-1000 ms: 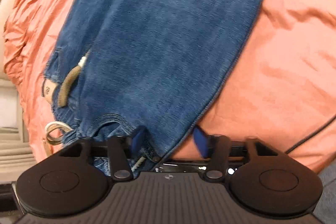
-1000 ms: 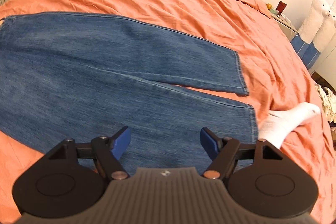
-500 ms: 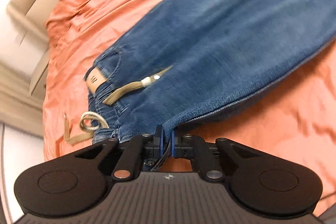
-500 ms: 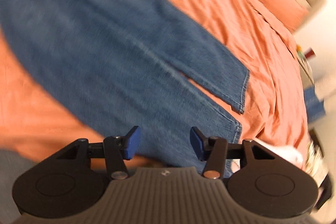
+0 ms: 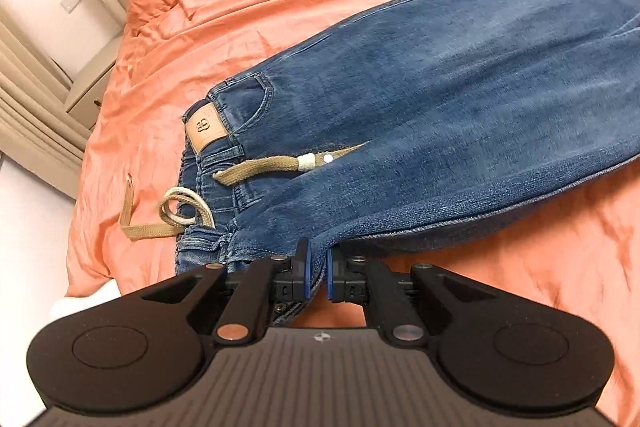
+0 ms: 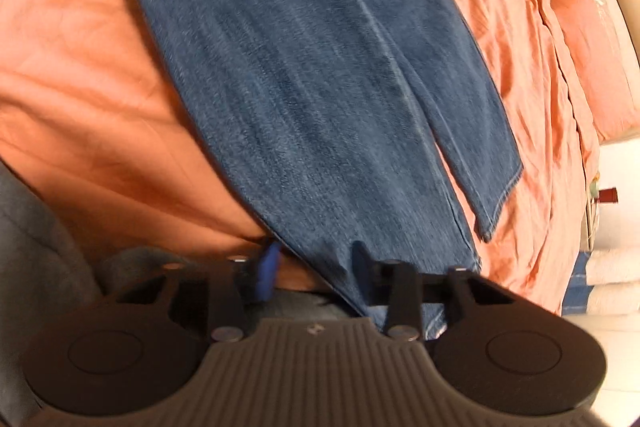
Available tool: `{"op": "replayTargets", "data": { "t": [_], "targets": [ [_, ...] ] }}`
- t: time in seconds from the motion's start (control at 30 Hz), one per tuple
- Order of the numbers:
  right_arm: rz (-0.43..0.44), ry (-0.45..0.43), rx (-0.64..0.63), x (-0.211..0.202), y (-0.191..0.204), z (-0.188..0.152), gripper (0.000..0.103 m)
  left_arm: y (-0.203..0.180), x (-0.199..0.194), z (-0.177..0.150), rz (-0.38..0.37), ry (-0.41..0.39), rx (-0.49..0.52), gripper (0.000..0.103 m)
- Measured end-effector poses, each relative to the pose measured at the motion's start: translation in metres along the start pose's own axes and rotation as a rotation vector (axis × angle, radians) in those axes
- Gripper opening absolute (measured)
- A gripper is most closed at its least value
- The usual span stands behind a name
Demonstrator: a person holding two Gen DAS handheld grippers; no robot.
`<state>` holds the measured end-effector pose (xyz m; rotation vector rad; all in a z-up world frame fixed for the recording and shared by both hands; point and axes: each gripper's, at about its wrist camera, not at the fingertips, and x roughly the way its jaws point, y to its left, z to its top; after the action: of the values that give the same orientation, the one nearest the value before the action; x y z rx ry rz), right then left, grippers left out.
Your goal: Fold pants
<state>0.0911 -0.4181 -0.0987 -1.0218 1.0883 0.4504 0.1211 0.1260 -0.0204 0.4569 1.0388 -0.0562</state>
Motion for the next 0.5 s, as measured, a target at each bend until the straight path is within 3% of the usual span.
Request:
{"op": "replayTargets", "data": {
  "t": [0.03, 0.1, 0.3, 0.5],
  "targets": [
    [-0.008, -0.007, -0.001, 0.001, 0.001, 0.000, 0.005, 0.000, -0.001, 0.000, 0.002, -0.001, -0.001, 0.007],
    [-0.024, -0.031, 0.024, -0.001, -0.003, -0.002, 0.001, 0.000, -0.003, 0.001, 0.008, -0.005, -0.003, 0.007],
    [-0.082, -0.133, 0.179, -0.030, -0.034, -0.007, 0.000, 0.006, -0.018, 0.015, 0.045, -0.045, -0.018, 0.007],
    [-0.158, -0.185, 0.299, -0.051, -0.081, 0.014, 0.000, 0.022, -0.036, 0.053, 0.099, -0.120, -0.033, 0.007]
  ]
}}
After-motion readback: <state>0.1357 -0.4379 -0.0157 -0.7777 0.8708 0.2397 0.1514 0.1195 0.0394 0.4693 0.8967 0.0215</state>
